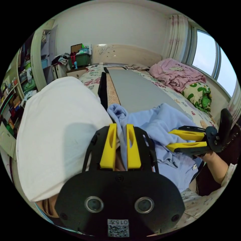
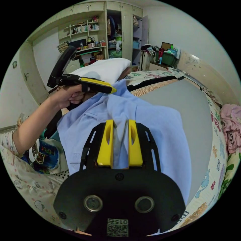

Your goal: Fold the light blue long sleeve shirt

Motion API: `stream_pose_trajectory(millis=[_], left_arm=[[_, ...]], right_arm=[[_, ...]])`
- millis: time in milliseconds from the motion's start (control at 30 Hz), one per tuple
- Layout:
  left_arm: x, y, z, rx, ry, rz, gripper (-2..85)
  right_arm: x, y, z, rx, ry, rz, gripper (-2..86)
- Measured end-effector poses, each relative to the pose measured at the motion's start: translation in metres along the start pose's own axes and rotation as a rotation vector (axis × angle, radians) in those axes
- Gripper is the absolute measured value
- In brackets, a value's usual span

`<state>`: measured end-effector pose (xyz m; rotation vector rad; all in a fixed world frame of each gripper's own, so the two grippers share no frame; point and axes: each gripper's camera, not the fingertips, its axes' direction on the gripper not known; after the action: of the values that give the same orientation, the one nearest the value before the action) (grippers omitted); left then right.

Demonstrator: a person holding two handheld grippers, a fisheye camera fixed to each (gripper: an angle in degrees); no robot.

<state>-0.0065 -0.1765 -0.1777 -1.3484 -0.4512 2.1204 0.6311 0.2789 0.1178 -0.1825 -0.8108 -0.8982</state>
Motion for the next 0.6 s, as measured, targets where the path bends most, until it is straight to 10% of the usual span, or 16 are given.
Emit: stream_pose_trajectory(millis=[600], left_arm=[[-0.089,-0.073,-0.046,0.029,0.055,-0.034,2.6]], right_arm=[[0.025,-0.015,-0.090,0.040,-0.062,0.128,5.1]])
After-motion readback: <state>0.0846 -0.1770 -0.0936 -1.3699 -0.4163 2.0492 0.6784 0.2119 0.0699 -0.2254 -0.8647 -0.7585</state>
